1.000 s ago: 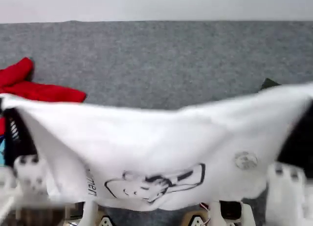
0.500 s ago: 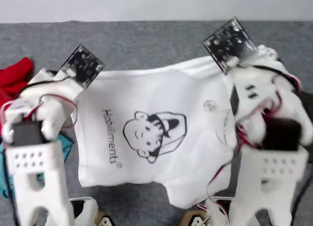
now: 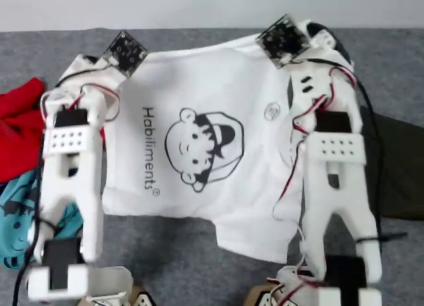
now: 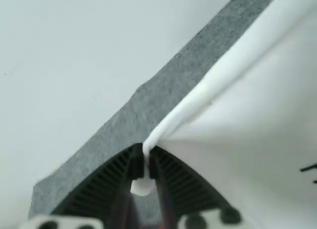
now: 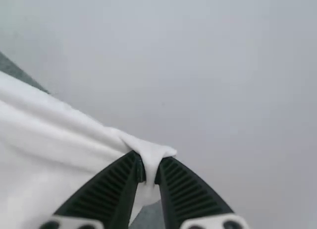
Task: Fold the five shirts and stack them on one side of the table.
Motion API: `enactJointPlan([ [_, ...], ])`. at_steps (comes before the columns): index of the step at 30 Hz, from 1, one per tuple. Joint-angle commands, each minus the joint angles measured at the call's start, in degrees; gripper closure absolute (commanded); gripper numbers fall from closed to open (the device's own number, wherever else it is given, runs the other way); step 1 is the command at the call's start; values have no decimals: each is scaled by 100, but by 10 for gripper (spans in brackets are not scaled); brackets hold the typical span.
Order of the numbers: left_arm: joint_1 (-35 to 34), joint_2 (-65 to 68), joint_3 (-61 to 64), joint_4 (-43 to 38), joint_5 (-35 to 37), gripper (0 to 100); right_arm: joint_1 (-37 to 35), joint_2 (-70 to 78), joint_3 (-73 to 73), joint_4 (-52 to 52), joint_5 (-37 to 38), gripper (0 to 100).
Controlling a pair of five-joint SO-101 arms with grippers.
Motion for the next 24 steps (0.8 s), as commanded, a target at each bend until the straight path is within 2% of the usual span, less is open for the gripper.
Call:
enactJointPlan([
  [1, 26, 615, -945, -167, -88, 996, -75, 409, -79, -901, 510, 988],
  [7, 185, 1055, -1332, -123, -88, 996, -215, 787, -79, -1297, 501, 988],
  [10, 334, 1037, -1376, 536, -97, 996, -207, 769, -70, -848, 501, 988],
  [14, 484, 800, -1402, 1855, -105, 996, -119, 444, -53, 207, 492, 988],
  [19, 642, 440, -1402, 3437, -105, 996, -92, -321, -53, 2220, 484, 988],
  [24, 668, 88, -1402, 4598, -105, 996, -57, -971, -53, 3899, 62, 988],
])
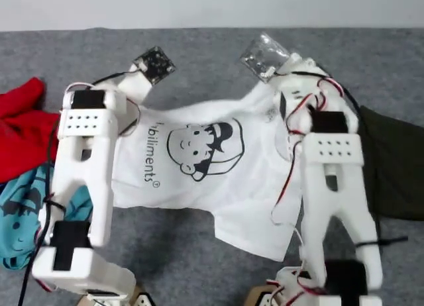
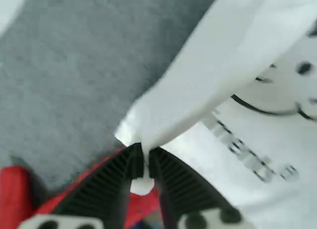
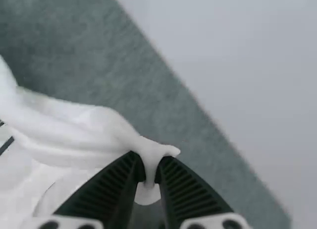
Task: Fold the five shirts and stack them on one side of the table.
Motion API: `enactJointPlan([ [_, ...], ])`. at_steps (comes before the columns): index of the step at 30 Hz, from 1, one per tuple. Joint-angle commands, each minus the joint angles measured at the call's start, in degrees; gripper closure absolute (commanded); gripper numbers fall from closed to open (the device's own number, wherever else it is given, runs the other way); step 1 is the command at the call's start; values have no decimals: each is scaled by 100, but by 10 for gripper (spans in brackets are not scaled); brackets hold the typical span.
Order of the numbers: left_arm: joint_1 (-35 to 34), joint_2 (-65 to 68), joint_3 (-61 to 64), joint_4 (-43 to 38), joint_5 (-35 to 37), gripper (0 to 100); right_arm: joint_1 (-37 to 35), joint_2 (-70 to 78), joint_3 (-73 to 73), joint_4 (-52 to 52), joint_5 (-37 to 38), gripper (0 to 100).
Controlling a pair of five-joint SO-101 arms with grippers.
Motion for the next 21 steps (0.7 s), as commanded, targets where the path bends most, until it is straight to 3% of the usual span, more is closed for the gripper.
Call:
enactJointPlan([
  [1, 53, -519, -259, 809, -18, 996, 84, -699, -53, 1191, -229, 988],
  [8, 26, -571, -154, 1855, -35, 996, 66, -1270, -53, 3222, -299, 988],
  [15, 18, -580, 699, 1591, -299, 996, -75, -1332, -18, 5077, -730, 988],
  [21, 62, -580, 1130, 1363, -308, 996, -259, -1385, 484, 5903, -809, 988],
])
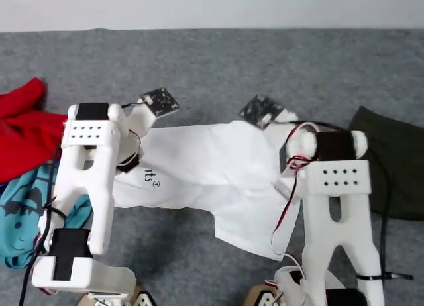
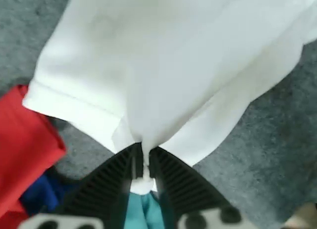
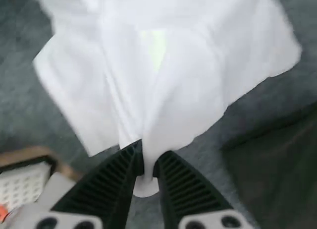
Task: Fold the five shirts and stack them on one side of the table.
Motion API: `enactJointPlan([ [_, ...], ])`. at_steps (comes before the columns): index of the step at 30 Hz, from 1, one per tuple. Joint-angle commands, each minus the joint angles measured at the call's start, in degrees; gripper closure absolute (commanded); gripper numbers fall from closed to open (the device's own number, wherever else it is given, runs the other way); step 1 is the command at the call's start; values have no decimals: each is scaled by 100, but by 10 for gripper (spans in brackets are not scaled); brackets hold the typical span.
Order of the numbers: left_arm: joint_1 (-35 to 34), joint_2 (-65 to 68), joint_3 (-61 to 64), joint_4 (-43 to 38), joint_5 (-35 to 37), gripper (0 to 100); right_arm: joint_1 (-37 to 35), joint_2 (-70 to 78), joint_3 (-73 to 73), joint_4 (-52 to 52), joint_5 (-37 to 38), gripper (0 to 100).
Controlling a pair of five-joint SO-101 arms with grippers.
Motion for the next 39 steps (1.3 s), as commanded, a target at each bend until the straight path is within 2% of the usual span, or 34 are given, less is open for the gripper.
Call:
enactJointPlan([
  [1, 53, -273, 110, -123, -79, 996, -13, -207, 211, 330, -193, 988],
  [10, 0, -273, 189, -132, -193, 996, -66, -233, 897, 497, -510, 988],
  [15, 0, -325, 171, -123, -193, 996, -101, -998, 888, 514, -475, 988],
  [23, 0, -334, -321, 387, -193, 996, -1130, -2211, 923, 523, -510, 988],
  [32, 9, -308, -426, 615, -211, 996, -1367, -1930, 1073, 523, -607, 988],
  [39, -70, -334, -418, 1081, -571, 996, -1358, -1868, 1635, 505, -721, 988],
])
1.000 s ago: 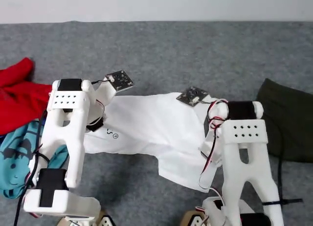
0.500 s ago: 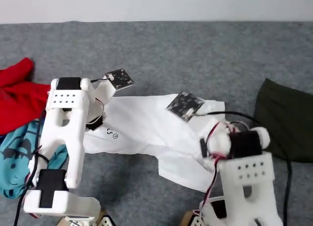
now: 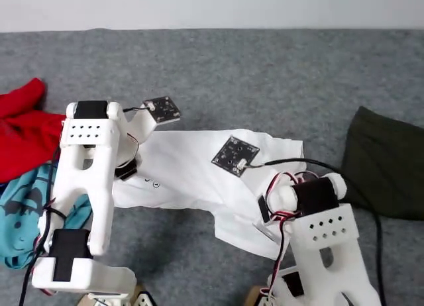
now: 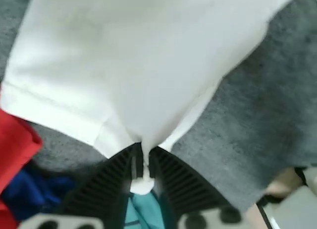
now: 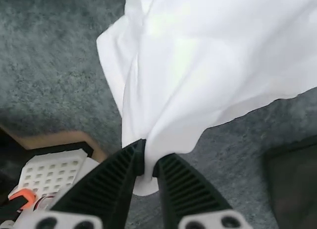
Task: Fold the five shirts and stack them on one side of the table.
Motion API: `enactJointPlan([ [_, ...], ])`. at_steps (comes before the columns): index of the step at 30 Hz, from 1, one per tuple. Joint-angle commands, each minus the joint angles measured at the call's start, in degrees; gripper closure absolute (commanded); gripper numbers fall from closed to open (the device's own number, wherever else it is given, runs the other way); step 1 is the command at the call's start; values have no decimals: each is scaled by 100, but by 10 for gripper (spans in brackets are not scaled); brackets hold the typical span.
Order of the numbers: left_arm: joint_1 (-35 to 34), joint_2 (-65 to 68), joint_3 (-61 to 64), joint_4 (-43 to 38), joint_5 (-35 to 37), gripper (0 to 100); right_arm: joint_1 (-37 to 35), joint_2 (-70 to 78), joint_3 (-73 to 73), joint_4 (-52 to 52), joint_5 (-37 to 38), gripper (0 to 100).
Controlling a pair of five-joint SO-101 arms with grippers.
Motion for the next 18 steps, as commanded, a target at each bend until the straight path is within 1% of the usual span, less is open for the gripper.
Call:
enactJointPlan([
  [1, -132, -299, -180, 149, -105, 996, -4, 4, 18, 233, -62, 988],
  [5, -325, -264, -215, 141, -141, 996, -4, 13, 18, 233, -70, 988],
  [10, -703, -308, -215, 308, -554, 995, -4, 4, 18, 233, -62, 988],
  [12, -730, -308, -180, 475, -738, 995, -4, 4, 18, 233, -62, 988],
  [18, -747, -308, -215, 475, -747, 988, -22, 13, 18, 233, -53, 988],
])
